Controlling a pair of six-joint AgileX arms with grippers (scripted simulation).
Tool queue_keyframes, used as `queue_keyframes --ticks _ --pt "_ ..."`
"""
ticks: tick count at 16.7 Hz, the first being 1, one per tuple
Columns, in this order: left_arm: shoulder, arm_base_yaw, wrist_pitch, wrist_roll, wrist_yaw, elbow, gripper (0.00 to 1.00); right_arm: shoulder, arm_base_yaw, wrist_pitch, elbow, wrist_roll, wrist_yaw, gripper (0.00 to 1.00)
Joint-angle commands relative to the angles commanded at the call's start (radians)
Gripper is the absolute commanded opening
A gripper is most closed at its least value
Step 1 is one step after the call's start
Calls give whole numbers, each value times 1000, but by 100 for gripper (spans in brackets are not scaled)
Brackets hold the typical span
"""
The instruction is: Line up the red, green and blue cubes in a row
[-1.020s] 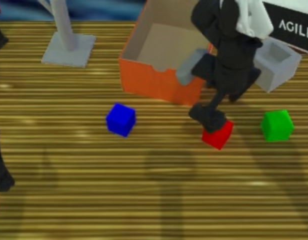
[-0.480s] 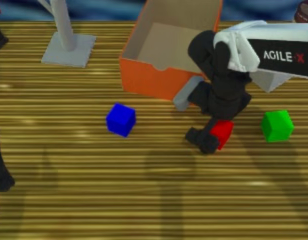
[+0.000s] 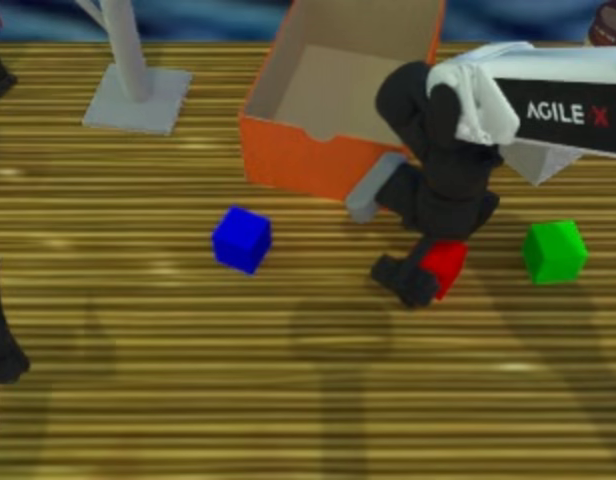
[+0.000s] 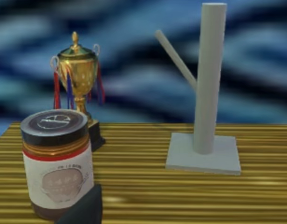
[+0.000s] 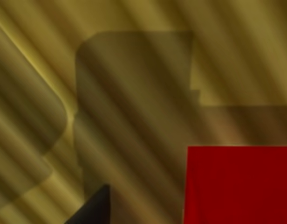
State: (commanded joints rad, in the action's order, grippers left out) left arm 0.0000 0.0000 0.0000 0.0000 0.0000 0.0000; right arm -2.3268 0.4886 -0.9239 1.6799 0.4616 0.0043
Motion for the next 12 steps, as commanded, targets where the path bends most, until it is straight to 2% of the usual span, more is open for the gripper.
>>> queue_keyframes --ticks 8,12 --pt "0 0 0 0 0 0 100 0 0 0 0 0 0 2" --pt "0 0 0 0 0 0 100 0 0 0 0 0 0 0"
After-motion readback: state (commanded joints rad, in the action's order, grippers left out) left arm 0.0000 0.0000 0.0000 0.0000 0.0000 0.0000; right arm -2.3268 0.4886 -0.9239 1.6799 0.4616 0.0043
